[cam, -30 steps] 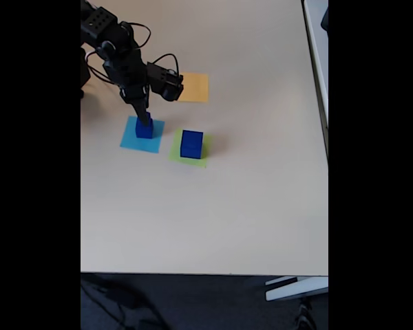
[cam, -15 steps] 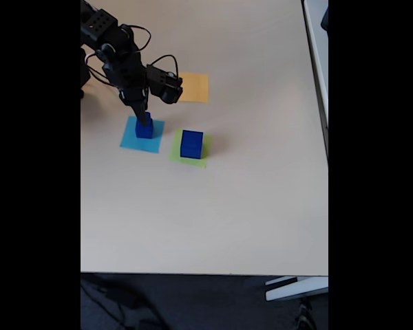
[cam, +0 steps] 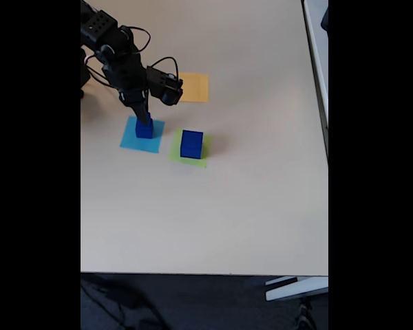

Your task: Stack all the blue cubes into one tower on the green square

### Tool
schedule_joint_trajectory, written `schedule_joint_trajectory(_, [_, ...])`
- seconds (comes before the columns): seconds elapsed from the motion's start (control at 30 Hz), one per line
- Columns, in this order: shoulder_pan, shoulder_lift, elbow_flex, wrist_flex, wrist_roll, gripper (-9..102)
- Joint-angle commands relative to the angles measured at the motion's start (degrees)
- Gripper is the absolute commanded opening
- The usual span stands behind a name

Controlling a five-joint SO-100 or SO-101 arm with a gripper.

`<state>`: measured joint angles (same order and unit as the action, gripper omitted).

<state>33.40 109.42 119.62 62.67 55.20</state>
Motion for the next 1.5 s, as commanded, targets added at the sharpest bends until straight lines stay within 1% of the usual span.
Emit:
schedule_joint_trajectory(0.0, [0.62, 0.18, 0.0, -0.88, 0.0, 14])
schedule_joint_trajectory(0.57, [1.58, 0.18, 1.23, -2.55, 0.26, 6])
schedule_joint_trajectory(1.2, [1.23, 1.23, 0.88, -4.04, 0.44, 3])
schedule_joint_trajectory(1.47, [0.7, 1.41, -4.39, -0.62, 0.0, 2])
